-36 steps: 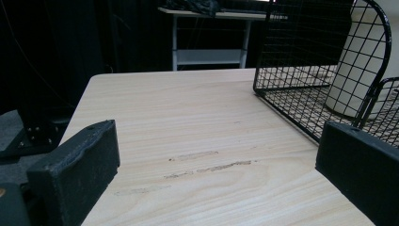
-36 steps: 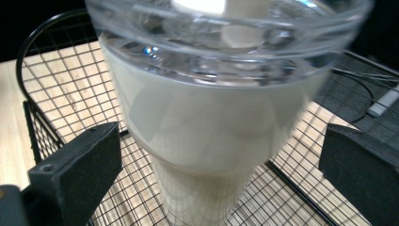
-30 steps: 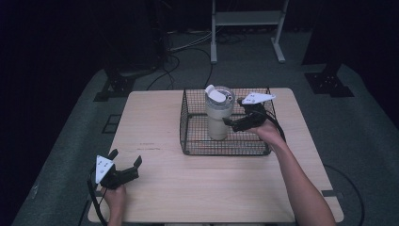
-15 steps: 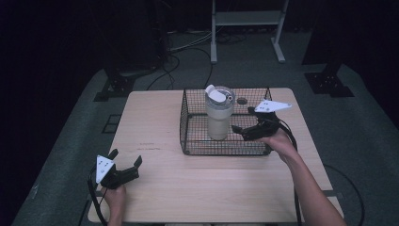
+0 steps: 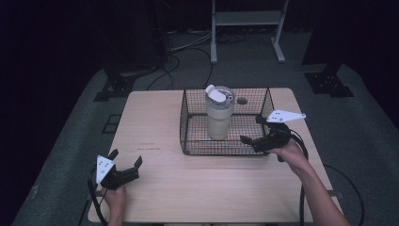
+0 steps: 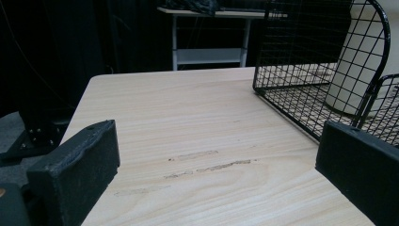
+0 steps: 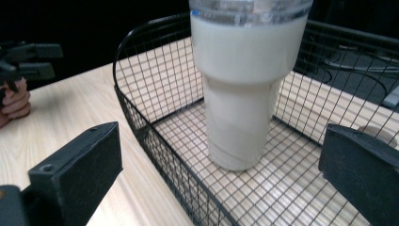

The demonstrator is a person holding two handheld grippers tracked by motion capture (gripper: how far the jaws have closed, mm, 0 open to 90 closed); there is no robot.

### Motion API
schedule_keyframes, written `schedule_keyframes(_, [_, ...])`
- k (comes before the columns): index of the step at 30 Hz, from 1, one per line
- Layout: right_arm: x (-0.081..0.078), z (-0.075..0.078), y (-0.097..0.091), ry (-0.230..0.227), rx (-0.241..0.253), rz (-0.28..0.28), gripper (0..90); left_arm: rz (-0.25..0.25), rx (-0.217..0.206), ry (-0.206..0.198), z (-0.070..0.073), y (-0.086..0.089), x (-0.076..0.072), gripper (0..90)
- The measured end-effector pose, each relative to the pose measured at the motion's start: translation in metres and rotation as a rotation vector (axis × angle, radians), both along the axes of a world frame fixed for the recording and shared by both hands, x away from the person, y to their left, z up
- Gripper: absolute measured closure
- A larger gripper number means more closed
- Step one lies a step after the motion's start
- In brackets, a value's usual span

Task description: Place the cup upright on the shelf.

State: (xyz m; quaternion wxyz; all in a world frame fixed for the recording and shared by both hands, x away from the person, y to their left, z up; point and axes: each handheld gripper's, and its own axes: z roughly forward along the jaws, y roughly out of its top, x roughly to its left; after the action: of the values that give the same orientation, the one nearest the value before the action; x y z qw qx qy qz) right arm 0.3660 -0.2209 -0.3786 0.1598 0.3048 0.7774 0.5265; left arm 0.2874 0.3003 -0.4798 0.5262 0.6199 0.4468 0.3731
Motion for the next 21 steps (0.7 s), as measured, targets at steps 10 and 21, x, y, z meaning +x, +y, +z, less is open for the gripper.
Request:
schedule_keyframes(10, [-0.008, -0.004, -0.009, 0.014, 0.007, 0.001, 0.0, 0.0, 0.004, 0.001, 0.0, 0.0, 0.0, 0.0])
schedule_keyframes(21, [-0.019, -0.012, -0.018, 0.039, 0.007, -0.001, 0.0, 0.003, 0.0, 0.003, 0.0, -0.001, 0.0, 0.0])
